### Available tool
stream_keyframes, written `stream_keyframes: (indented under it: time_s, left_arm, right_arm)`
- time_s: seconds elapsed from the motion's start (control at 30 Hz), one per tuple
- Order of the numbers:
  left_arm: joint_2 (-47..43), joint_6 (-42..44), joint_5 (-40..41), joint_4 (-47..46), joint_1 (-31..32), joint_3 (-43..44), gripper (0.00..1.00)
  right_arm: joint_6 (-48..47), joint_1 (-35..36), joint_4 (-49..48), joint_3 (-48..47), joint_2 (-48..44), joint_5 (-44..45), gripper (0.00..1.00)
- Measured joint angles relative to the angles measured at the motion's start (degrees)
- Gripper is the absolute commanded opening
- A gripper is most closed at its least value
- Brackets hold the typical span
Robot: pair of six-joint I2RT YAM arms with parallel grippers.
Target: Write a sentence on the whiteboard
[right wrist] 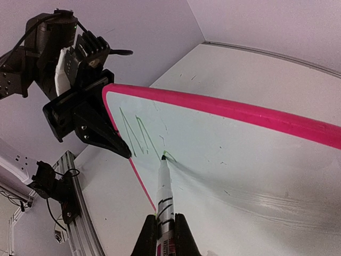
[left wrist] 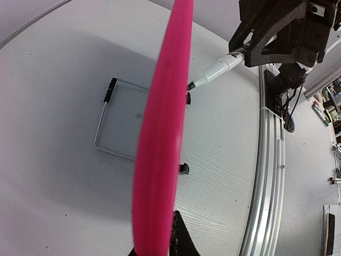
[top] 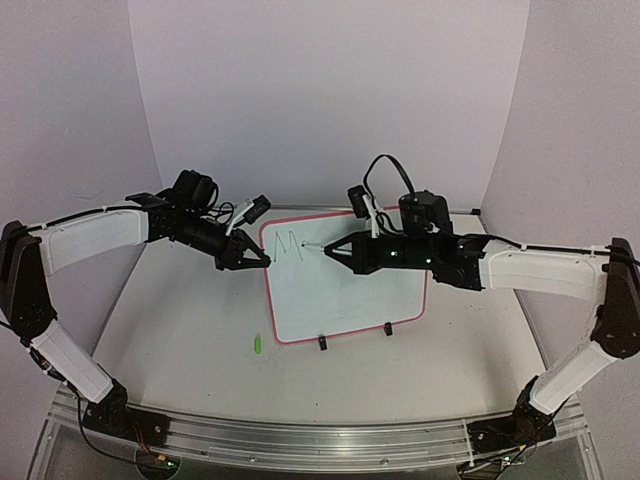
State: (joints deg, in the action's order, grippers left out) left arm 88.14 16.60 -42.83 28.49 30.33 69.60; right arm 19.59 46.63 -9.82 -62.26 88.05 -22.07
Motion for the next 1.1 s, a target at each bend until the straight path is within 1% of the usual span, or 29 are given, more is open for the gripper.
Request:
stream_keyframes:
  time_s: [1.1]
  left_arm:
    - [0.0,0.04,-0.02,0.0,0.0,0.0,0.0]
  right_arm:
    - [-0.53,0.0,1.13,1.2,-2.47,2.82,0.0]
